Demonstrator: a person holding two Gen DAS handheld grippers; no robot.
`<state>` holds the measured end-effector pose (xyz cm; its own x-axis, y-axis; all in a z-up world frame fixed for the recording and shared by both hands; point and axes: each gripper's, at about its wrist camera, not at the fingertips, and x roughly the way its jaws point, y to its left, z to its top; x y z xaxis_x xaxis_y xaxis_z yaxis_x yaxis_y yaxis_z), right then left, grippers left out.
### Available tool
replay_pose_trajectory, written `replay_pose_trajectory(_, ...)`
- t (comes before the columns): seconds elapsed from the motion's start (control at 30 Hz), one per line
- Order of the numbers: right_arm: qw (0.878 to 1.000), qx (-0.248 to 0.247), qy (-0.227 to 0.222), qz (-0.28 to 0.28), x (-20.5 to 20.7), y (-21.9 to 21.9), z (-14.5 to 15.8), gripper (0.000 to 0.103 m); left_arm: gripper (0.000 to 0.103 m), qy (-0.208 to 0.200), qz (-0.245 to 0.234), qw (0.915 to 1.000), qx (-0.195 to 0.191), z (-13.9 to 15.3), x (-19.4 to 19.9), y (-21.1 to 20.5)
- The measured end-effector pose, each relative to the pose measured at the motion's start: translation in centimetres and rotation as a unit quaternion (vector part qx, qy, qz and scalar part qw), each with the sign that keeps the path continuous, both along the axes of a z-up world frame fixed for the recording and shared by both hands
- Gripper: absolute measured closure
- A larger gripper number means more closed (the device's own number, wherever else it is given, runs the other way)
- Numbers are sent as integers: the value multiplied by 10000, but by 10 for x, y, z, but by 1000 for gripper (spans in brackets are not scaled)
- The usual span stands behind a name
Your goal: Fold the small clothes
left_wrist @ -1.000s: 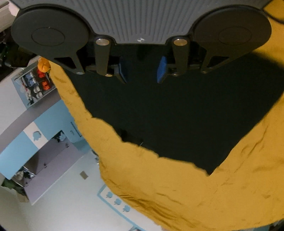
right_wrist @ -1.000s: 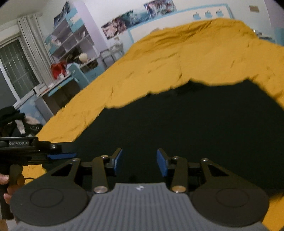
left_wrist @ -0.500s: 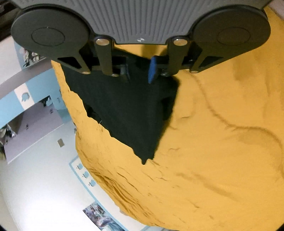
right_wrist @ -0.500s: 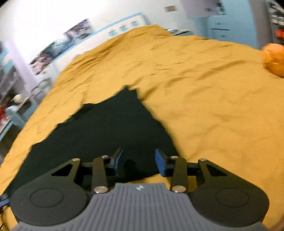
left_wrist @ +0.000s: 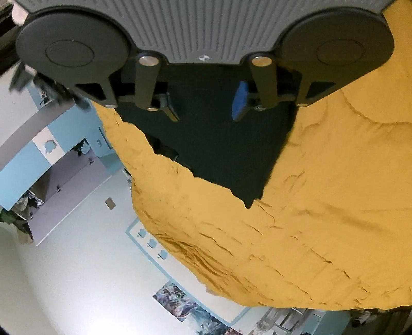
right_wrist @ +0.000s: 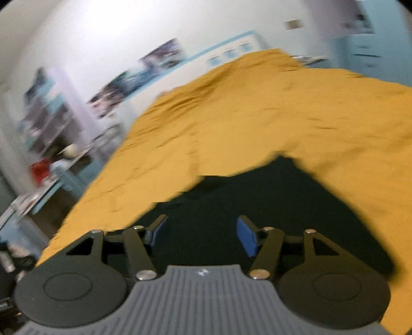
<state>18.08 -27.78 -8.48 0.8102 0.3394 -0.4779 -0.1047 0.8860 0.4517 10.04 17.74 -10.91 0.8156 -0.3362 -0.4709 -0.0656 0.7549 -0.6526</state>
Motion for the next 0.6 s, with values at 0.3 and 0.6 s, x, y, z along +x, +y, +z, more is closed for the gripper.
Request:
replay_pose_trajectory(0.3,9963,424,577,485,164,113,-39,47,53,453,-160,9988,-17,-42,6,12)
replay_pose_trajectory(0.6,9909,202,1333,-30,245,147,-100,47,53,537,-315,9980,-135,-47,11,20)
